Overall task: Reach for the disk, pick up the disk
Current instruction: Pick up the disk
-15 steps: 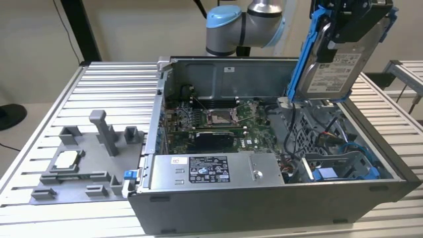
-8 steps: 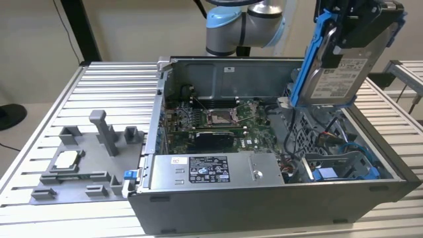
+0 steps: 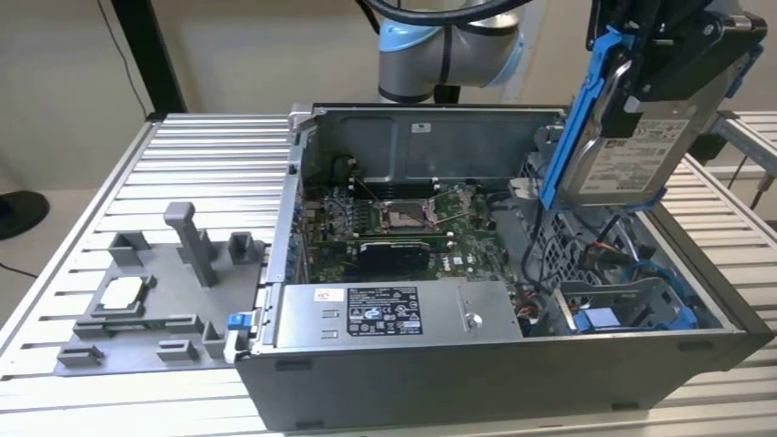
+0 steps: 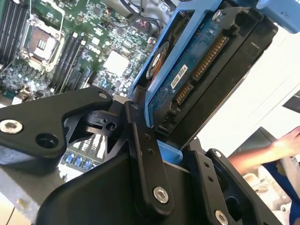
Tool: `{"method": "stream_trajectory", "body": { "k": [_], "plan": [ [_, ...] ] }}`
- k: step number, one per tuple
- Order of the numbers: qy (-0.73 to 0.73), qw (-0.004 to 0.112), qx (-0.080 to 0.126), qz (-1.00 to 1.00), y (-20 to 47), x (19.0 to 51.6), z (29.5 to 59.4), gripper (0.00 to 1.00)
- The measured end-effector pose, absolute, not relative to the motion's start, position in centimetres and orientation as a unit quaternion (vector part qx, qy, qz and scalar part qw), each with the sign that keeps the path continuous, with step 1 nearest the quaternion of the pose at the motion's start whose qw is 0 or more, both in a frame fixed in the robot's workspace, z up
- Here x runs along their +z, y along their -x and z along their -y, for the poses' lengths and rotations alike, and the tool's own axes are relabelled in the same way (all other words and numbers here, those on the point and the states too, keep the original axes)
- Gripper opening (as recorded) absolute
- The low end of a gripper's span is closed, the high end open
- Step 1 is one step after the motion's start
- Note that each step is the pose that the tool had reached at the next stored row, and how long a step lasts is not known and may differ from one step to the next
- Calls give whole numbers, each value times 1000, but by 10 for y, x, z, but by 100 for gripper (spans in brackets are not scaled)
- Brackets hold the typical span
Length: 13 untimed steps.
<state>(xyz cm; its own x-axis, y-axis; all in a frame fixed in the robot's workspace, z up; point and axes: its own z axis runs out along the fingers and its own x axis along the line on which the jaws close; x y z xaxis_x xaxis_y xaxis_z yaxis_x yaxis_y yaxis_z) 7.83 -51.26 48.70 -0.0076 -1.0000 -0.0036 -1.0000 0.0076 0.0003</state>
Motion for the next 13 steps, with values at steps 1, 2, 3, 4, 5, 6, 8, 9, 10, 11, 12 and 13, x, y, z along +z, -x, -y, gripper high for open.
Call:
{"method": "stream_trajectory", "body": {
  "k": [1, 2, 3, 4, 5, 6, 8, 9, 10, 11, 12, 13],
  "plan": [
    [704, 1, 1, -710, -78, 487, 514, 0],
    [704, 1, 1, -710, -78, 487, 516, 0],
    [704, 1, 1, -710, -78, 487, 518, 0],
    [704, 1, 1, -710, -78, 487, 520, 0],
    [704, 1, 1, -710, -78, 487, 522, 0],
    [704, 1, 1, -710, -78, 487, 523, 0],
    [704, 1, 1, -710, -78, 487, 526, 0],
    [704, 1, 1, -710, -78, 487, 527, 0],
    [704, 1, 1, -710, -78, 487, 529, 0],
    [704, 1, 1, -710, -78, 487, 530, 0],
    [704, 1, 1, -710, -78, 487, 531, 0],
    [704, 1, 1, -710, -78, 487, 533, 0]
  ]
}}
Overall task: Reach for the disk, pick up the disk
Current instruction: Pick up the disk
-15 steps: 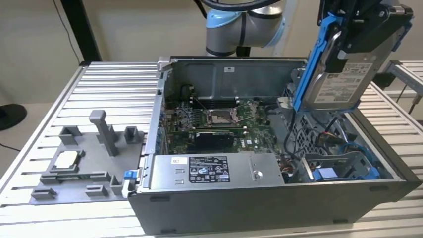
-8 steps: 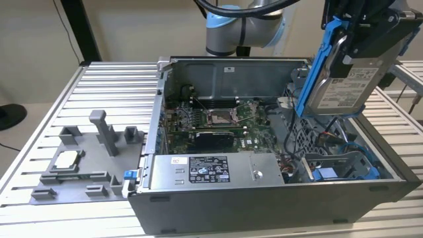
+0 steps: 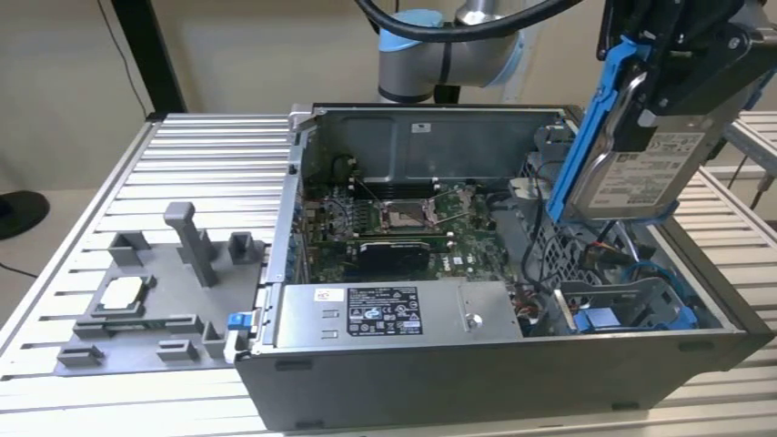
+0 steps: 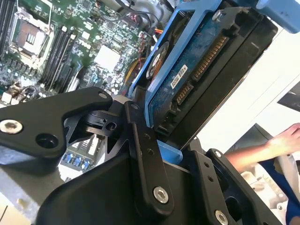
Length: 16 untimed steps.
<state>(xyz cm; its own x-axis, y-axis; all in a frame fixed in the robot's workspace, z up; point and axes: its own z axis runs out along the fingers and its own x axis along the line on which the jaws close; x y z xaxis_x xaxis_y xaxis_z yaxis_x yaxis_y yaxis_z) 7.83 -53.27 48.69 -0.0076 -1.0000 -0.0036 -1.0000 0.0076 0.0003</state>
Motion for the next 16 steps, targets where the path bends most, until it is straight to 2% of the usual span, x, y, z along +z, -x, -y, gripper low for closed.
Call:
{"method": "stream_trajectory", "body": {
  "k": [16],
  "plan": [
    [705, 1, 1, -710, -82, 487, 558, 0]
  ]
}}
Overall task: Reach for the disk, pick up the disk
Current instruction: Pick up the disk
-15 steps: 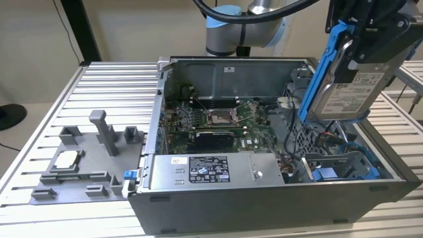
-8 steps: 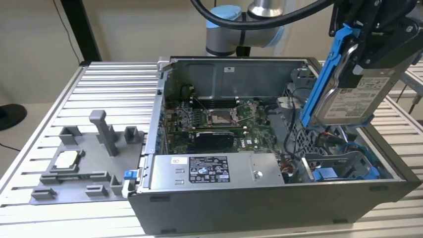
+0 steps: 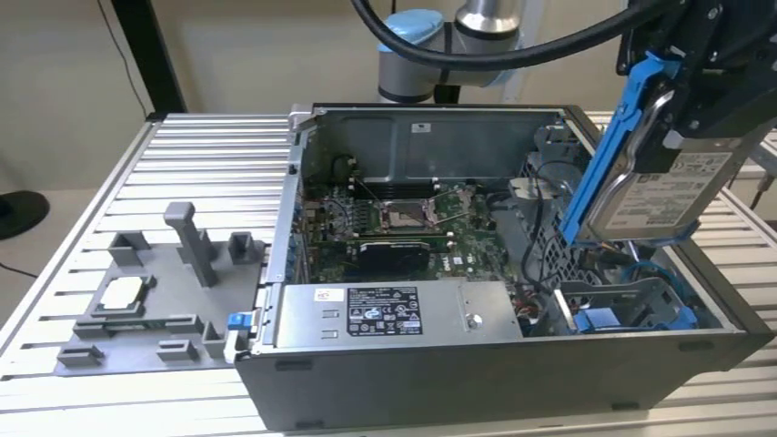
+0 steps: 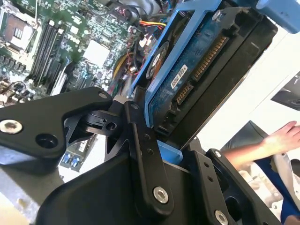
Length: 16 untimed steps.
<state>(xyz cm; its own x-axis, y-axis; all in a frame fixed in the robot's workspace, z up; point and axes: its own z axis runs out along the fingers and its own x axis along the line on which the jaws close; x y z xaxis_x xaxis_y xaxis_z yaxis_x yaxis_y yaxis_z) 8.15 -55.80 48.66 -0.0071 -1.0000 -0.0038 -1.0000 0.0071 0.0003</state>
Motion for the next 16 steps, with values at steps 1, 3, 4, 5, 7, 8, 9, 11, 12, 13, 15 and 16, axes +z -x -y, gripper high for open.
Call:
{"method": "stream_trajectory", "body": {
  "k": [1, 3, 4, 5, 7, 8, 9, 11, 12, 13, 15, 16],
  "plan": [
    [705, 1, 1, -710, -82, 487, 560, 0],
    [705, 1, 1, -710, -84, 487, 565, 0],
    [705, 1, 1, -710, -85, 486, 567, 0],
    [705, 1, 1, -710, -85, 486, 569, 0],
    [705, 1, 1, -710, -86, 486, 572, 0],
    [705, 1, 1, -710, -87, 486, 574, 0],
    [705, 1, 1, -710, -88, 486, 575, 0],
    [705, 1, 1, -710, -88, 486, 578, 0],
    [705, 1, 1, -710, -88, 486, 578, 0],
    [705, 1, 1, -709, -88, 486, 578, 0],
    [705, 1, 1, -709, -88, 486, 578, 0],
    [705, 1, 1, -709, -88, 486, 578, 0]
  ]
}}
